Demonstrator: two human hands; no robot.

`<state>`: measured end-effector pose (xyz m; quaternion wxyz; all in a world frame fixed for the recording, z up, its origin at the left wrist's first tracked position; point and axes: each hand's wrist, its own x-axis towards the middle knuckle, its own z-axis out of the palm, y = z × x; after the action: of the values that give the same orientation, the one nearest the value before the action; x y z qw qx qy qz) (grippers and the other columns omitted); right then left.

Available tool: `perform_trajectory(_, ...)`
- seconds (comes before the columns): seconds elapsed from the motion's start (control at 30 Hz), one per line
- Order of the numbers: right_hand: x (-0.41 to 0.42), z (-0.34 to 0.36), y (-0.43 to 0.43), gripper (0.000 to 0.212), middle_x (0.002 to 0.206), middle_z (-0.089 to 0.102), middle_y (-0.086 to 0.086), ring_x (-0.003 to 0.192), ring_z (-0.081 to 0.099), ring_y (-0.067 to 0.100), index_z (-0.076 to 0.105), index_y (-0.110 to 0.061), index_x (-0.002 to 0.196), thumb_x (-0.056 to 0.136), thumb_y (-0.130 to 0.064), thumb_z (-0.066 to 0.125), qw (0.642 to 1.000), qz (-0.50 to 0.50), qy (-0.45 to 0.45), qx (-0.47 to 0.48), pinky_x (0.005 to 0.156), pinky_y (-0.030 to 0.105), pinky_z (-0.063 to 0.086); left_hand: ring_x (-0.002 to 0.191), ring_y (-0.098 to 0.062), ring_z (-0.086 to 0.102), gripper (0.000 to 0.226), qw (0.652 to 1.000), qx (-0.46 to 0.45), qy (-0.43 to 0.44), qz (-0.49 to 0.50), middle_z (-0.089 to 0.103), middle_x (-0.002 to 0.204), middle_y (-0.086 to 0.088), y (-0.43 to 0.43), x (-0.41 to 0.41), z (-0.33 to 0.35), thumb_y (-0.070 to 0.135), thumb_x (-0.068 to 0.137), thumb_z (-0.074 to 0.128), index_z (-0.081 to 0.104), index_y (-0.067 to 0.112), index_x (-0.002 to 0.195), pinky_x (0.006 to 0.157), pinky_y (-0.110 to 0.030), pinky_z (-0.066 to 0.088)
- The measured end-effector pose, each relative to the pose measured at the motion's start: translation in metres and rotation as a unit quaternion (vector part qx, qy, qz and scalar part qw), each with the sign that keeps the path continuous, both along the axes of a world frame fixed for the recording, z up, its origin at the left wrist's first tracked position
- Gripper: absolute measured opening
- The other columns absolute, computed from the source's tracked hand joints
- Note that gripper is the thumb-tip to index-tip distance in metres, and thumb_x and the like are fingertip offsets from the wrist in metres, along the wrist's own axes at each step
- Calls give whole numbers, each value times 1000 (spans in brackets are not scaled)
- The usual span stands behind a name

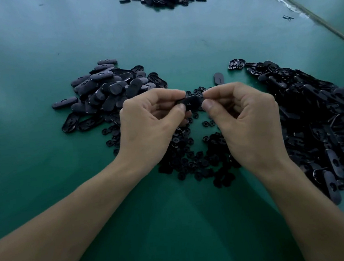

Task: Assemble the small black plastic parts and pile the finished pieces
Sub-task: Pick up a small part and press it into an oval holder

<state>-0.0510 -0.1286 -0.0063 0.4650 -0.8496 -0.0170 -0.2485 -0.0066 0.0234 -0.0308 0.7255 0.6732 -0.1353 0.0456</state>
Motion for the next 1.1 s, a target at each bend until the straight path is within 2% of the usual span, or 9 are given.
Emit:
perform_trajectory(0.13,0,-1,1,24,82,71,-17,79,69,1,68,-32,92,90,-9,73,1000,13,8,14,75,17,54,79,-22,76,18,999,28,-15,2,78,85,-2,0,-2,1,10,80,71,74,22,93,77,-36,62)
perform_trajectory(0.33,1,-3,4,23,80,70,-17,75,66,-1,70,-32,87,88,-10,74,999,24,19,19,69,8,45,80,-18,76,19,999,44,-27,-4,78,86,0,-1,-4,3,8,80,72,75,21,94,80,-37,62)
perform_trajectory(0.63,2,-7,7,22,77,71,-15,73,68,4,70,-31,87,88,-9,74,999,18,28,37,69,16,53,81,-11,76,22,997,68,-45,-8,78,88,6,-1,-4,4,6,81,72,75,22,97,77,-28,61)
perform_trajectory(0.93,0,-4,6,25,77,72,-11,73,70,7,67,-31,81,86,-8,76,998,19,45,33,72,29,59,78,-12,75,27,993,91,-69,-10,78,86,6,0,-4,3,-1,82,75,76,24,92,75,-28,61)
perform_trajectory(1.1,-1,-3,8,28,75,72,-14,73,71,4,66,-33,79,84,-9,78,1000,0,23,16,72,26,60,78,-10,75,26,994,84,-63,-18,77,86,6,1,-4,4,-2,82,78,76,22,93,75,-22,58)
